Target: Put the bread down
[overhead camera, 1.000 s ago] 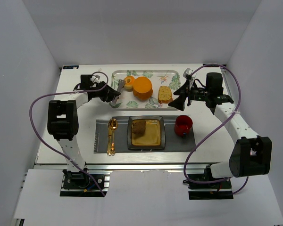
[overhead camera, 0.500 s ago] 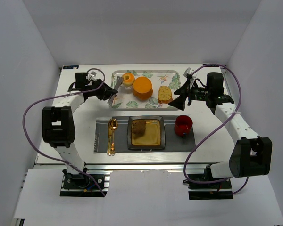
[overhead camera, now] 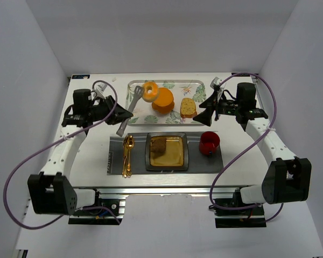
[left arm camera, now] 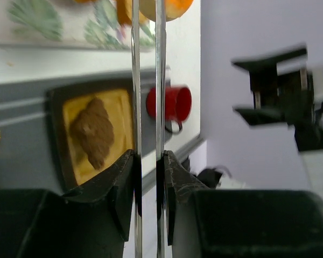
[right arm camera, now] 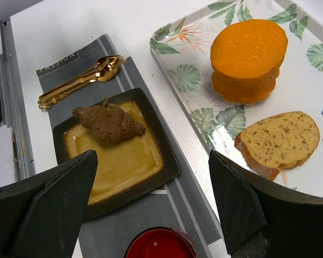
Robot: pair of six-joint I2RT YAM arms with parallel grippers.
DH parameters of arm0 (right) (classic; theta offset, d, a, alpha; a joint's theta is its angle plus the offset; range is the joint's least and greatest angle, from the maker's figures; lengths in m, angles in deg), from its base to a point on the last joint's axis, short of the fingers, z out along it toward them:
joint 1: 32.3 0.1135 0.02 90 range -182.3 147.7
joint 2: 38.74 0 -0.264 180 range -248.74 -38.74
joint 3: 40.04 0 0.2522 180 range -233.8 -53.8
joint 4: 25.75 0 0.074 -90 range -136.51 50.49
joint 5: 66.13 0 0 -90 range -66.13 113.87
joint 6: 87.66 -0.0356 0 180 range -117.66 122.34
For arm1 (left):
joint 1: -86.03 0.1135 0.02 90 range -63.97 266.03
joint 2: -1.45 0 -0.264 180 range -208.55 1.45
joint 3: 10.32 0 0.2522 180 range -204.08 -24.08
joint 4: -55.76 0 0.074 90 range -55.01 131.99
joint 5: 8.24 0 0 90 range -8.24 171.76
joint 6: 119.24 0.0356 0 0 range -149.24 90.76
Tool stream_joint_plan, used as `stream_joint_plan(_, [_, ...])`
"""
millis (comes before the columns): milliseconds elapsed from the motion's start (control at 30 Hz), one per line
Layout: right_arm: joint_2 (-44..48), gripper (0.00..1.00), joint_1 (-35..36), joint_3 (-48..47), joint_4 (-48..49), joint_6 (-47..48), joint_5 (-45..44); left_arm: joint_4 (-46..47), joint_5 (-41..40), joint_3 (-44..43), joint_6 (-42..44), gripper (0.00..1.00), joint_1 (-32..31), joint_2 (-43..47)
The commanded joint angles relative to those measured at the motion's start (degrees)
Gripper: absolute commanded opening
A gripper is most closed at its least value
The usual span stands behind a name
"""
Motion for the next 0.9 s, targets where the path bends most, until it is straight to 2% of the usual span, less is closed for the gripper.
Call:
stream_joint_plan(0, [1.7, 0.89, -0.4, -1.2, -0.8, 0.6, 0.0, -6.4, 3.6, 1.3, 6.1, 0.02, -4.8, 6.5])
stream_joint_plan(133, [2.6, 0.89, -0.5, -1.0, 0.3, 0.1, -1.4, -7.3, 0.1, 3.1, 5.7, 0.02, -16.0, 7.6])
stream_joint_plan(233, [3.4, 0.89, -0.6, -0.7, 1.2, -0.5, -2.1, -12.0, -5.2, 1.6, 9.1, 0.02, -21.0, 4.9])
stream_joint_plan(367, [4.5, 0.89, -1.1, 0.1, 1.4, -0.7, -2.4, -22.3, -11.5, -2.3, 14.0, 0.02, -24.1, 1.3])
stream_joint_plan(467, [5.4, 0.89, -1.4, 1.1, 1.9, -1.1, -2.6, -24.5, -14.5, -3.5, 15.5, 0.02, -24.5, 0.9])
stream_joint_plan(700, [6.1, 0.89, -1.8, 2.1, 2.1, -1.5, -2.6, -25.6, -15.3, -4.9, 17.3, 0.03, -28.2, -3.0])
stream_joint_plan(800, [6.0, 0.89, -1.9, 2.1, 2.1, -1.5, -2.5, -26.6, -16.6, -6.1, 18.1, 0.08, -30.0, -5.1])
stream_joint_plan(867, [5.8, 0.89, -1.8, 2.1, 2.1, -1.5, -2.3, -27.0, -17.6, -6.7, 18.4, 0.2, -31.0, -5.9])
